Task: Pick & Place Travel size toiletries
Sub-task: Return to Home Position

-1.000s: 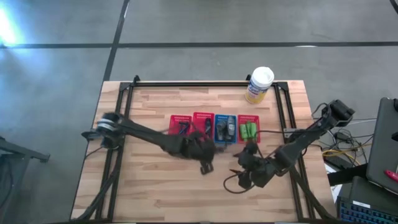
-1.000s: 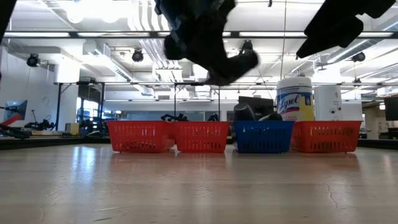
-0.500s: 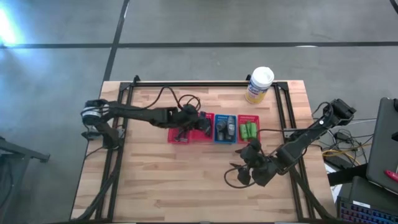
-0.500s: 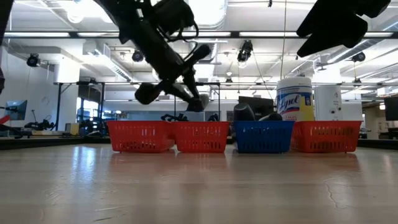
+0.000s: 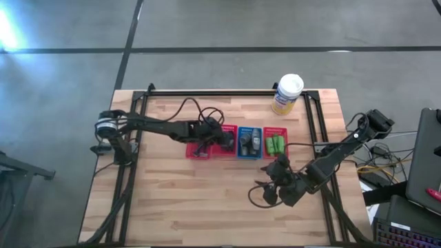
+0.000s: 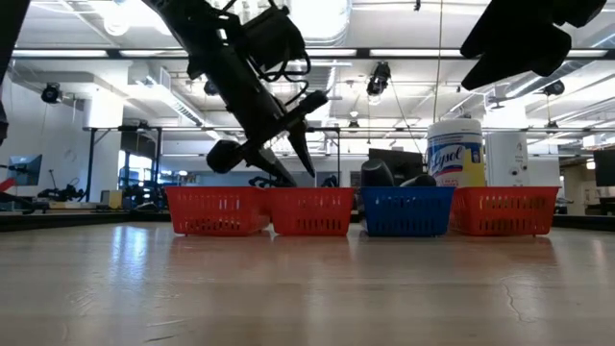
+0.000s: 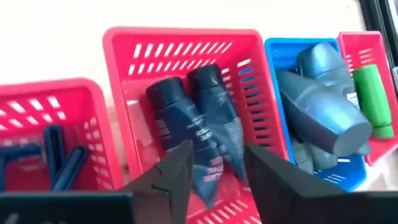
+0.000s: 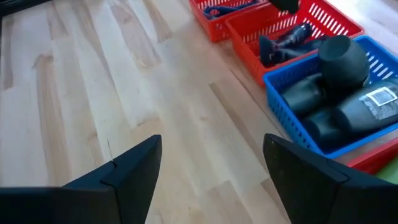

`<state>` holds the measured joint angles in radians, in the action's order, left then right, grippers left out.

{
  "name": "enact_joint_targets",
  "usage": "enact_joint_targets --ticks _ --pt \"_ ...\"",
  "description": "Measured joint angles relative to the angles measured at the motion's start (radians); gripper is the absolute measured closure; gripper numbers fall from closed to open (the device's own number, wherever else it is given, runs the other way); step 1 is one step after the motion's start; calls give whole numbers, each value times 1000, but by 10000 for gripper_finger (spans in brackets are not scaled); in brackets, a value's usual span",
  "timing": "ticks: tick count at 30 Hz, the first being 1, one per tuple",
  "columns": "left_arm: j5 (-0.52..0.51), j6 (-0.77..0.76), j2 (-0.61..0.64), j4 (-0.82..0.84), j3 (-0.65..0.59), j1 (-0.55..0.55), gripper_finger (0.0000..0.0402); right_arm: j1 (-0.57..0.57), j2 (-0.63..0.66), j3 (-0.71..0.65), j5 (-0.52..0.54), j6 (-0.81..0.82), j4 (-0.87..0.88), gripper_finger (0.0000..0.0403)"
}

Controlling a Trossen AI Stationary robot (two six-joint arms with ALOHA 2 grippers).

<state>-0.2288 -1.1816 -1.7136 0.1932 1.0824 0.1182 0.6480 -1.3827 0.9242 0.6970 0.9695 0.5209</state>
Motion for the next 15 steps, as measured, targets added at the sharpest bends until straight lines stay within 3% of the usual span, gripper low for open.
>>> enact_joint_targets --ticks 3,8,11,15 --pt "49 81 38 7 4 8 245 2 8 11 -42 -4 4 116" --pt "168 462 207 -2 16 -64 245 2 69 45 -172 -50 51 93" --pt "136 558 319 22 3 -115 245 2 118 62 -239 -44 121 79" --pt "19 543 437 50 -23 -169 245 2 193 62 -240 52 155 63"
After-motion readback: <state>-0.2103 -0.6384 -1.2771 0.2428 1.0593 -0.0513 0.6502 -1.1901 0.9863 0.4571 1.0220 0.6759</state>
